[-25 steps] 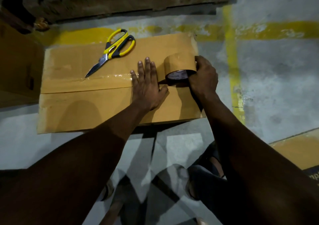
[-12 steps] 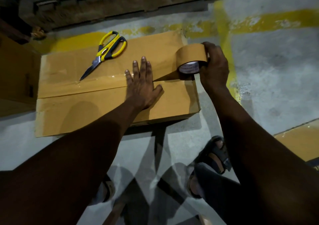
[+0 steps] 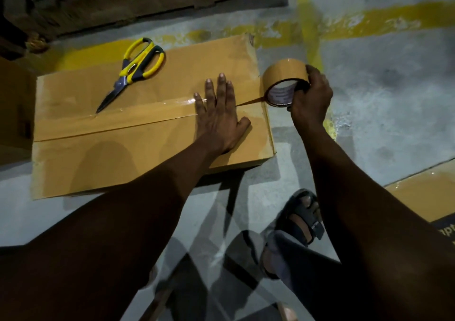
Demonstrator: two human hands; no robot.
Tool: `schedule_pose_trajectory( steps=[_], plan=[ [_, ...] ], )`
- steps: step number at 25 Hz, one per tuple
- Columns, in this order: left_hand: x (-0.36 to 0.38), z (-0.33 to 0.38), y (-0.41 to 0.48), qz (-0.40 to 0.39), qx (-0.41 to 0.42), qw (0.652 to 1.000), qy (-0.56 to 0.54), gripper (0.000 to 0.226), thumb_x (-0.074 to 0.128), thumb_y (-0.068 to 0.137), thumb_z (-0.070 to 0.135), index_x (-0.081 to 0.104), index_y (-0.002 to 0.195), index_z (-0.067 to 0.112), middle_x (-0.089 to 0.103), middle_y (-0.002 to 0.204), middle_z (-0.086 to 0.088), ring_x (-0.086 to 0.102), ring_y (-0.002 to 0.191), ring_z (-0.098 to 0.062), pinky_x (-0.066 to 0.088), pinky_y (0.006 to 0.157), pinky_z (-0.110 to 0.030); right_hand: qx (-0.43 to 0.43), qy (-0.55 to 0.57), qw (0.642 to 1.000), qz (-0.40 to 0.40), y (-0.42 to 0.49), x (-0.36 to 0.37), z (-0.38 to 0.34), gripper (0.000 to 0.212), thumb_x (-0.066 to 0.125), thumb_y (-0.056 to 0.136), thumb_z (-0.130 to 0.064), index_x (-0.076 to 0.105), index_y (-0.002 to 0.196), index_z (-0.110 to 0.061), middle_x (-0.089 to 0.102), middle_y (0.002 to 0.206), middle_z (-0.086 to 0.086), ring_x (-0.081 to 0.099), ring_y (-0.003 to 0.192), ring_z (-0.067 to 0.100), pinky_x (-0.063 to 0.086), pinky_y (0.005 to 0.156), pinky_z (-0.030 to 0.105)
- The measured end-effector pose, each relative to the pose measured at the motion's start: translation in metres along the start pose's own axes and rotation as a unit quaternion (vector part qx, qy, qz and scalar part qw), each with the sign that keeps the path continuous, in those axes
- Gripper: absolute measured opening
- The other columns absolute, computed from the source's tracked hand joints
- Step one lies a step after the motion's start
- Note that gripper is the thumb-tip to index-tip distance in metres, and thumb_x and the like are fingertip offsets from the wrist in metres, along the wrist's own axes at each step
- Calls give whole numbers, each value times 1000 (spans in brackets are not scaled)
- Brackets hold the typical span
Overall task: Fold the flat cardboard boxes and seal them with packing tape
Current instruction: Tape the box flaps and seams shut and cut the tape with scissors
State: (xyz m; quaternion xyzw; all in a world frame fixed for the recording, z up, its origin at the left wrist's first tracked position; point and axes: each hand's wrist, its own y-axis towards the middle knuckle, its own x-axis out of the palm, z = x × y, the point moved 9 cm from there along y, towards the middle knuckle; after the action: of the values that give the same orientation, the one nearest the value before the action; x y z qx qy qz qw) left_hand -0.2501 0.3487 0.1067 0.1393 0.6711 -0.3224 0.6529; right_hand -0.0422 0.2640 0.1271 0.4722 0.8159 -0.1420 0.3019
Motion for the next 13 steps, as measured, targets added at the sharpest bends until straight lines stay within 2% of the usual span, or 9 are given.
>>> schedule_pose_trajectory(
  steps=[2, 4, 6, 7, 10, 13],
  plan=[
    [-4, 15, 3, 3, 30, 1000, -5, 86, 28, 90, 54, -8, 153, 7, -19, 160, -12, -18, 145, -39, -3, 115, -63, 17, 14, 1000, -21, 3, 12, 13, 54, 43, 81, 4, 61, 130, -11, 63, 125, 14, 59, 114, 30, 47, 92, 33],
    [-5, 40, 5, 2, 78, 997, -6, 85, 26, 89, 53, -8, 153, 8, -18, 160, -10, -17, 146, -38, -1, 114, -63, 58, 63, 996, -39, 7, 24, 28, 53, 45, 80, -1, 64, 127, -15, 65, 119, 9, 63, 106, 30, 56, 86, 44],
    [-3, 57, 7, 1, 92, 996, -4, 86, 27, 88, 54, -7, 154, 9, -16, 161, -9, -16, 146, -38, -1, 114, -62, 106, 108, 986, -67, 5, 36, 43, 51, 48, 81, 0, 63, 127, -17, 63, 114, 5, 64, 102, 29, 58, 81, 52],
    [-1, 61, 8, 3, 86, 996, -1, 86, 27, 88, 54, -6, 154, 9, -15, 161, -9, -15, 146, -37, -1, 115, -62, 115, 108, 984, -81, 2, 40, 46, 54, 47, 82, 2, 60, 131, -18, 61, 117, 7, 62, 105, 31, 56, 84, 52],
    [1, 63, 10, 7, 74, 997, 5, 81, 25, 91, 49, -4, 154, 9, -14, 161, -10, -14, 147, -36, 1, 115, -62, 40, 31, 996, -78, -3, 26, 32, 66, 45, 82, -8, 43, 147, -25, 50, 142, 9, 48, 129, 30, 43, 101, 40],
    [-3, 59, 7, 11, 111, 994, 3, 75, 23, 95, 44, -7, 153, 9, -15, 161, -9, -15, 147, -35, 1, 116, -59, -100, -81, 991, -42, -11, 3, -8, 69, 40, 79, -28, 42, 147, -30, 36, 156, 6, 30, 144, 28, 21, 114, 49]
  ],
)
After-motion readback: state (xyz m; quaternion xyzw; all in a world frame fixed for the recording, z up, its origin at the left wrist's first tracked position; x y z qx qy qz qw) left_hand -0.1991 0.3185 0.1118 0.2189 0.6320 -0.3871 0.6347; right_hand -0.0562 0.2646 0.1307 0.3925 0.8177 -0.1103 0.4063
